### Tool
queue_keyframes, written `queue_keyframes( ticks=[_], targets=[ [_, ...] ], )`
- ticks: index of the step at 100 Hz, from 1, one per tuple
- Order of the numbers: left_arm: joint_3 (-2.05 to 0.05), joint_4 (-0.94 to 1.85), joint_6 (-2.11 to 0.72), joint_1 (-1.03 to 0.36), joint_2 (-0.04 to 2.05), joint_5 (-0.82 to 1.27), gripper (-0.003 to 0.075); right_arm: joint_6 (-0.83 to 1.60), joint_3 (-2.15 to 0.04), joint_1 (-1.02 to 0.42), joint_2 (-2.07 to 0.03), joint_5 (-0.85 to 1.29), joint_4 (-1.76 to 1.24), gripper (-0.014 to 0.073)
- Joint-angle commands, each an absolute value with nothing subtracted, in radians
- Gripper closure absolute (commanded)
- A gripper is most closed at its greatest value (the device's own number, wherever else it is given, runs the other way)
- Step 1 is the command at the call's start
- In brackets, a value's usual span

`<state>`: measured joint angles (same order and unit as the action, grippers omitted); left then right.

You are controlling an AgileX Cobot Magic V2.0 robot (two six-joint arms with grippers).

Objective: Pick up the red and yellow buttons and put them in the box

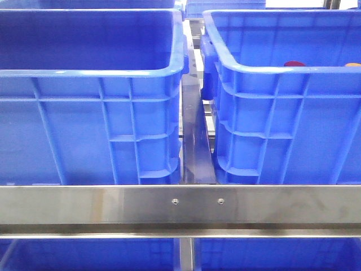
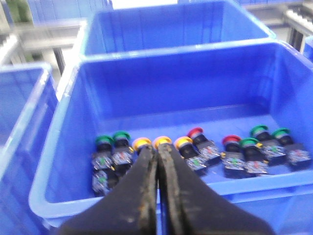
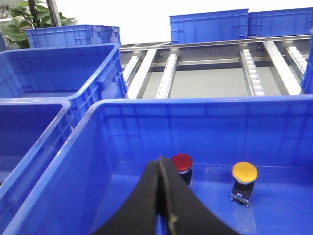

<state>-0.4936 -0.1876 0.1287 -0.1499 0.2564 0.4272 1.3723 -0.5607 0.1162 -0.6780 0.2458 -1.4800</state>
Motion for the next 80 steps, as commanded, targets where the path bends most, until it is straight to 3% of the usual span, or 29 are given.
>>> queue_keyframes(
  ticks=[1, 39, 80],
  targets=[
    [-0.437, -0.158, 0.074, -0.119, 0.206, 0.249, 0.0739, 1.378, -0.587, 0.116, -0.675, 0.251, -1.494, 0.0661],
    [-0.124, -0.120, 0.065, -0.042, 0.018, 0.042, 0.0739, 1.378, -0.587, 0.116, -0.675, 0.251, -1.494, 0.0661],
    [0.045, -0.037, 0.065, -0.042, -0.034, -0.121, 0.0739, 1.378, -0.587, 0.116, -0.675, 0.251, -1.494, 0.0661]
  ],
)
